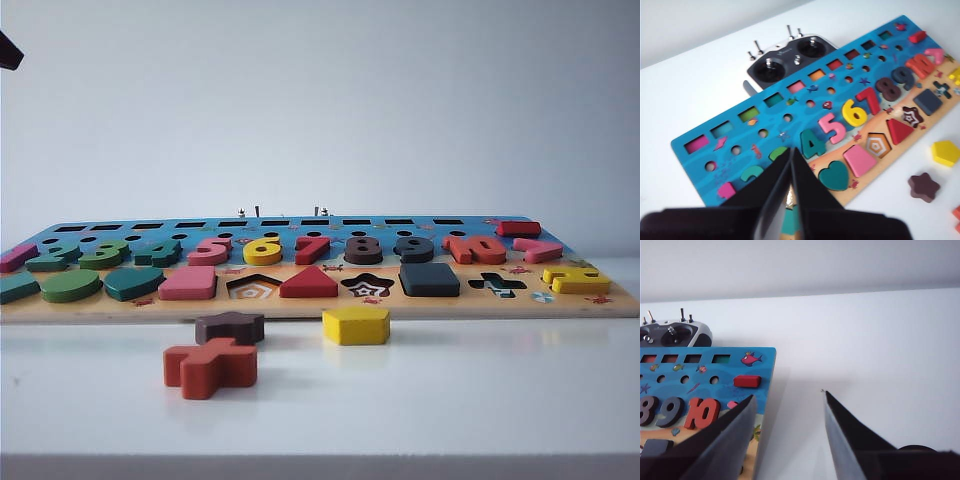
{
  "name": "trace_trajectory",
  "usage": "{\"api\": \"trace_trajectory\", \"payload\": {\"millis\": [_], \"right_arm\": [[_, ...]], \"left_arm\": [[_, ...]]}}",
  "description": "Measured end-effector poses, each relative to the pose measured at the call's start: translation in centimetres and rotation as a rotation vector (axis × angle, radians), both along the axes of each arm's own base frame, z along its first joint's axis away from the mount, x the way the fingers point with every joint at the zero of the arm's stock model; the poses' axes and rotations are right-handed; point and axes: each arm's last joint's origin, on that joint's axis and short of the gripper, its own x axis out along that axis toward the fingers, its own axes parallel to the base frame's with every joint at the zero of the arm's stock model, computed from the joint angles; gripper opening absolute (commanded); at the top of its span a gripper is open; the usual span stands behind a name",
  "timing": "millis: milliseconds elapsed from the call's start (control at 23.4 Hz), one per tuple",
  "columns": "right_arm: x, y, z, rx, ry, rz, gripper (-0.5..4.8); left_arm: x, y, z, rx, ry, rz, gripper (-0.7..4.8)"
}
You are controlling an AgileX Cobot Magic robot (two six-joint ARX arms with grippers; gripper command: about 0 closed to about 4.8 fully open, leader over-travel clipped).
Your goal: Insert the cube into the slot.
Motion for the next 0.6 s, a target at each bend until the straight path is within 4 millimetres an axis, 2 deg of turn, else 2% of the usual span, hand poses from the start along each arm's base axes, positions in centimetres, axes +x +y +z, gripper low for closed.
{"api": "trace_trajectory", "payload": {"millis": [171,257,385,471,599], "right_arm": [[-0.7,-0.4,0.1,0.038,-0.047,-0.04,2.49],[-0.9,-0.6,0.1,0.042,-0.059,-0.062,2.25],[-0.9,-0.7,-0.5,0.043,-0.066,-0.074,1.77],[-0.8,-0.8,-1.3,0.046,-0.06,-0.08,1.14],[-0.8,-0.8,-2.2,0.064,-0.053,-0.088,0.52]], "left_arm": [[-0.3,0.2,-1.1,-0.007,-0.034,0.043,0.2],[-0.6,0.3,-2.0,-0.007,-0.073,0.073,0.2],[-0.7,0.5,-3.5,0.004,-0.098,0.121,0.2],[-0.8,0.6,-4.6,0.015,-0.117,0.17,0.2],[-0.8,1.0,-6.0,0.023,-0.14,0.254,0.2]]}}
